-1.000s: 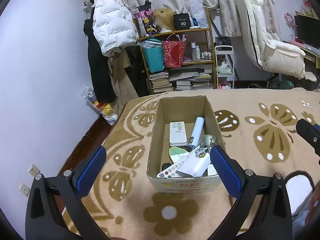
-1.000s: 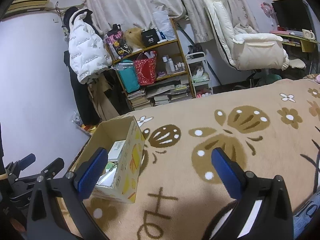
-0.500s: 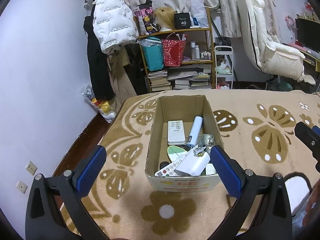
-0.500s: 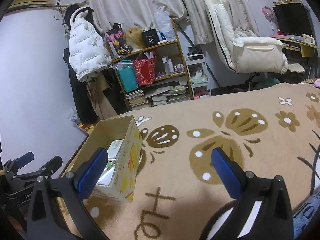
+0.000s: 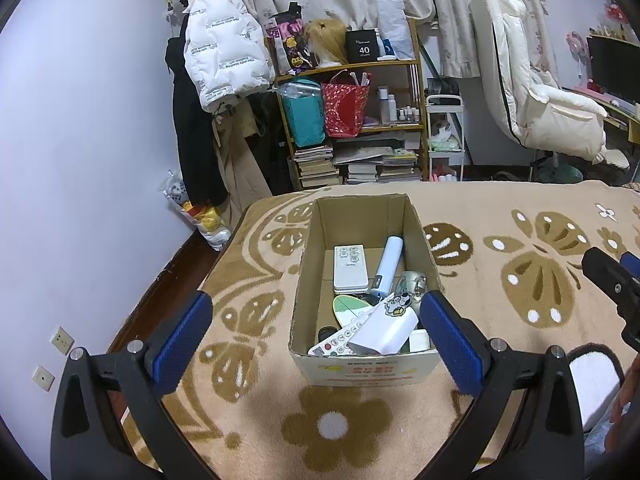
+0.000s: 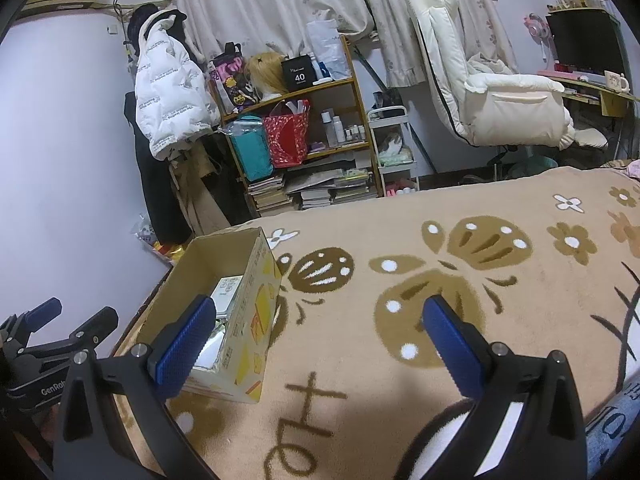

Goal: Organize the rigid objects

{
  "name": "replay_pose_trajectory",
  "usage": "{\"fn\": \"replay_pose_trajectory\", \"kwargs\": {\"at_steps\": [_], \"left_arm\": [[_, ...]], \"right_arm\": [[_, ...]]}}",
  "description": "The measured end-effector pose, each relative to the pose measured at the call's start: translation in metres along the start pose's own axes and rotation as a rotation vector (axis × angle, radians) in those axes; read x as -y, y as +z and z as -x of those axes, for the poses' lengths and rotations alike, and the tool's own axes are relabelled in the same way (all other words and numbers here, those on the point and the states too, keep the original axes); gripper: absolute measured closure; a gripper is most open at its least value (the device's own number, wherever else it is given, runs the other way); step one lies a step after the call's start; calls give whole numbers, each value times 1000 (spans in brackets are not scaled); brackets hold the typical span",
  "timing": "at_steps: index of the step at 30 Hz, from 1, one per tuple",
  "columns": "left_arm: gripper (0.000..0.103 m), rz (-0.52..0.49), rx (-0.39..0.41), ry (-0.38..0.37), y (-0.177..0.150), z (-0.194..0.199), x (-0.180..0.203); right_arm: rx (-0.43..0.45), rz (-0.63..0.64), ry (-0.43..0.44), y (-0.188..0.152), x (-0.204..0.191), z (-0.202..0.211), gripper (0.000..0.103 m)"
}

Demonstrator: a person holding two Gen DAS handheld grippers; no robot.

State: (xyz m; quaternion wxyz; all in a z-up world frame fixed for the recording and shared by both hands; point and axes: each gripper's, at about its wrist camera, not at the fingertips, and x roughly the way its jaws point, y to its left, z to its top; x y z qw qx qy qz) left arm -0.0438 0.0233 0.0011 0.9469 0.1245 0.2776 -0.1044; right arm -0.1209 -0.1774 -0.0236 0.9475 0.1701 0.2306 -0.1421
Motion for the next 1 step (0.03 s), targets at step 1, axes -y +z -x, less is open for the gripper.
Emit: {"fn": "replay_pose_trajectory", "kwargs": {"at_steps": [1], "left_arm": [[0,2,-2,0,0,0,-1]], "right_arm": [[0,-1,1,0,-1,-1,0]]}}
